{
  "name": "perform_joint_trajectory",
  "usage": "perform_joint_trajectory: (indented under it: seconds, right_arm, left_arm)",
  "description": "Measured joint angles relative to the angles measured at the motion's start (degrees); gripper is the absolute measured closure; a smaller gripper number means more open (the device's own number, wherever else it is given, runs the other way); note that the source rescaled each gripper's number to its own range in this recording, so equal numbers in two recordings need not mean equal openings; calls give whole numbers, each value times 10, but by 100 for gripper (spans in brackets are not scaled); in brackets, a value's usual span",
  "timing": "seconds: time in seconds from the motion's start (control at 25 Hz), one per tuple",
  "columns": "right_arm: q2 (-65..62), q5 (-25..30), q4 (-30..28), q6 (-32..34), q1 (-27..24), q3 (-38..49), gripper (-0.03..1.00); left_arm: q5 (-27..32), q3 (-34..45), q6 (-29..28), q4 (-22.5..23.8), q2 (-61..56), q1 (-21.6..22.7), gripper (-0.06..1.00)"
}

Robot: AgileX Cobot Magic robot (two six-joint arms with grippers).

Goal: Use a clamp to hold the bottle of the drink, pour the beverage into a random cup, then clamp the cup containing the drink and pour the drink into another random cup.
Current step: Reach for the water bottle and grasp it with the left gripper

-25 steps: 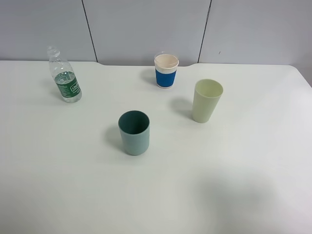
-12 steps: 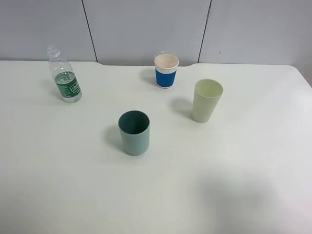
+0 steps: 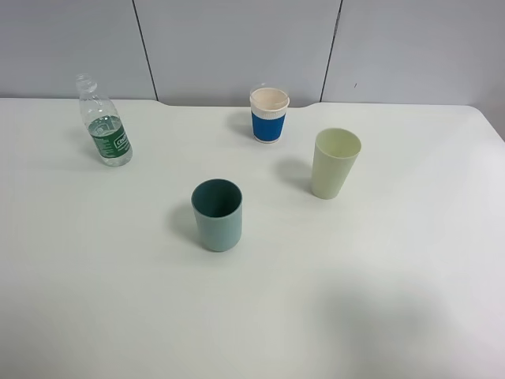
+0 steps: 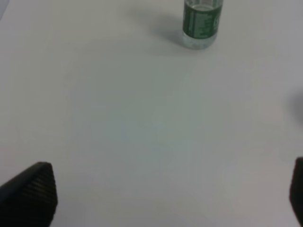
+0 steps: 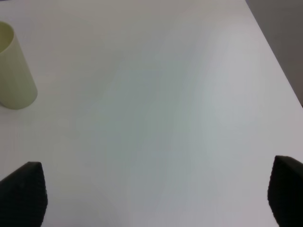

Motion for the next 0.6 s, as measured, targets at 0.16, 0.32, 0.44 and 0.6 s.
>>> perform_joint_trajectory:
  seconds: [0.16,0.32,0.44,0.6]
  right_arm:
    - [0,0,0,0,0,0,20]
    - [0,0,0,0,0,0,20]
    - [0,0,0,0,0,0,20]
    - [0,0,0,0,0,0,20]
  left_arm:
    - [0,0,0,0,0,0,-6]
    - [-3,0,-8,0,23,0,-6]
    - [-25,-10,-10,0,67,0,-6]
    - [-93,-14,-11,0,131,0,-6]
